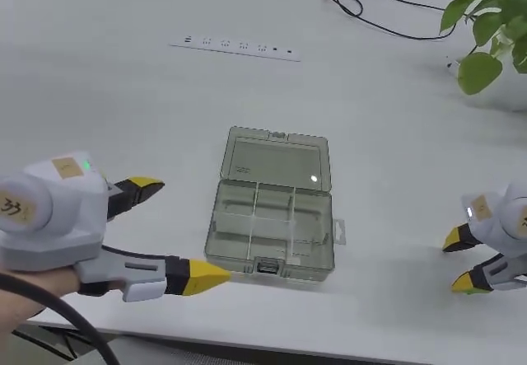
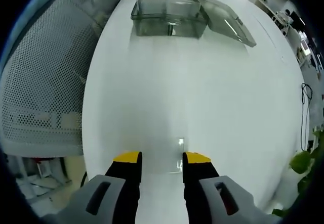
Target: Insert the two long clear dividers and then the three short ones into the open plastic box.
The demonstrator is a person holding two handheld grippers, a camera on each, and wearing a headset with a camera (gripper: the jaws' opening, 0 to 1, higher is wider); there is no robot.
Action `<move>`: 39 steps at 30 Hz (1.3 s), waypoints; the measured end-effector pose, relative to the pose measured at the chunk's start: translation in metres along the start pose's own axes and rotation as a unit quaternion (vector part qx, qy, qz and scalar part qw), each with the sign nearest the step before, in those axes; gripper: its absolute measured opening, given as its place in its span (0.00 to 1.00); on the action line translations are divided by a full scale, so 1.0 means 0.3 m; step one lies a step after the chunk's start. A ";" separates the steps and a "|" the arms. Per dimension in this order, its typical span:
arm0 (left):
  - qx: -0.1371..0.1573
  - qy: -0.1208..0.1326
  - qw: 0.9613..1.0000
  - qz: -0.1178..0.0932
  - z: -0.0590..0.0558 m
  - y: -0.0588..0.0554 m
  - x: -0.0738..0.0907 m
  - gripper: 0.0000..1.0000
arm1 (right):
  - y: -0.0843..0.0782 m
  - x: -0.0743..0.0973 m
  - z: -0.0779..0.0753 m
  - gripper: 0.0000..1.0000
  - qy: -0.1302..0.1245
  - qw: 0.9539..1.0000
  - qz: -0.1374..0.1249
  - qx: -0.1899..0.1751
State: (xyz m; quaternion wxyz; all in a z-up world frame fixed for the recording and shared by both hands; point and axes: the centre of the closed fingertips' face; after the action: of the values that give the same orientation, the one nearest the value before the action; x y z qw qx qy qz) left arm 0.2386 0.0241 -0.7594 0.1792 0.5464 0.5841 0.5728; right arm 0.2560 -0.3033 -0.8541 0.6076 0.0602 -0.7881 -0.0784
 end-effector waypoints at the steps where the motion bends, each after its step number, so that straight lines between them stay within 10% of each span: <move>1: 0.000 0.001 1.000 0.000 0.000 0.000 0.001 0.99 | 0.003 0.002 0.002 0.32 -0.001 1.000 0.001 -0.001; 19: 0.025 -0.005 1.000 -0.009 -0.022 -0.015 -0.028 0.97 | 0.085 0.040 -0.027 0.32 -0.027 0.999 -0.031 -0.023; 39: 0.049 -0.023 0.998 -0.025 -0.044 -0.005 -0.070 0.82 | 0.406 0.131 -0.082 0.32 -0.084 0.989 -0.121 0.014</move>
State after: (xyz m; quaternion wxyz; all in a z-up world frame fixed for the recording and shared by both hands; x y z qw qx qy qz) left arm 0.2341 0.0004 -0.7659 0.1803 0.5528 0.6206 0.5261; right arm 0.2696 -0.1925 -0.7867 0.5244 0.1565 -0.8243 -0.1453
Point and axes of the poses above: the centre of the closed fingertips' face, and the gripper's own axes: x roughly backward along the fingers, z roughly to its left, y roughly out of its top, and after that the axes turned 14 degrees about -y, right-handed
